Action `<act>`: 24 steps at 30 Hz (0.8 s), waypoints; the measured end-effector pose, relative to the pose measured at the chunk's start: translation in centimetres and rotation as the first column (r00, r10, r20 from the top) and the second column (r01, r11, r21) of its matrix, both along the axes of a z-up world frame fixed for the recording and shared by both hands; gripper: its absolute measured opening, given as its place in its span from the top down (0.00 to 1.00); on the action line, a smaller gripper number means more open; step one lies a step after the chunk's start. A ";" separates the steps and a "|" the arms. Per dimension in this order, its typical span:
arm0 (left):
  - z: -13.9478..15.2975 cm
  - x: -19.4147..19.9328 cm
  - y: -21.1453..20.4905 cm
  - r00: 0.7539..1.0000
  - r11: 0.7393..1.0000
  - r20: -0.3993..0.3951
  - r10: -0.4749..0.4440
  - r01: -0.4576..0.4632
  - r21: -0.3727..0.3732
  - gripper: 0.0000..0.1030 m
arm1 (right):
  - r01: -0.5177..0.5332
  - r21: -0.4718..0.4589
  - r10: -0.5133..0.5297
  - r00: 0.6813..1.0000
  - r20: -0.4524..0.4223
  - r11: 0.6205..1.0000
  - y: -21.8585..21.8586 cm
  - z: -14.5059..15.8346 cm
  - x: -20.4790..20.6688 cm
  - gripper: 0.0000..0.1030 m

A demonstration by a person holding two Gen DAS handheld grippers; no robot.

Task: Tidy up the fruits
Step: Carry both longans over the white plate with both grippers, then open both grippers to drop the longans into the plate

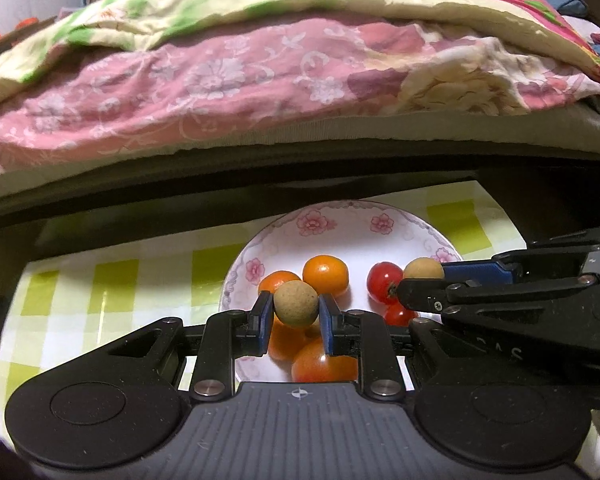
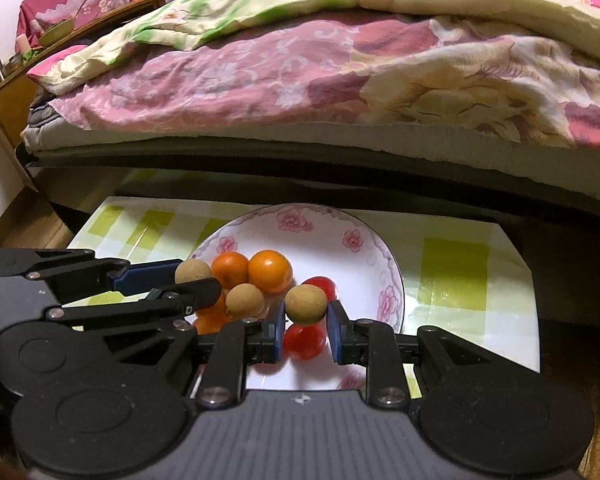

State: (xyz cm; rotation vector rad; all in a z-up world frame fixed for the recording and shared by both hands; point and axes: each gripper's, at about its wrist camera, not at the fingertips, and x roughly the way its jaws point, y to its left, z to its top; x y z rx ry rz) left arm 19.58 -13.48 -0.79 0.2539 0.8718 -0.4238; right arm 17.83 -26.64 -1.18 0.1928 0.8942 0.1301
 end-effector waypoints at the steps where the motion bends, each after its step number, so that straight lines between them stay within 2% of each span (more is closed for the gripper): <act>1: -0.1 0.2 -0.1 1.000 1.000 -0.007 0.003 -0.003 -0.004 0.71 | 0.002 0.003 -0.002 1.000 -0.002 1.000 -0.1 -0.1 0.2 0.73; 14: -1.6 1.8 -0.8 0.999 1.000 -0.042 0.003 -0.004 -0.015 0.70 | 0.026 0.050 -0.025 0.999 -0.026 0.998 -1.5 -1.6 1.2 0.73; 24: -1.5 2.0 -0.6 0.998 0.999 -0.051 0.022 -0.023 -0.027 0.70 | 0.035 0.103 -0.031 0.999 -0.038 0.994 -1.7 -1.9 1.6 0.73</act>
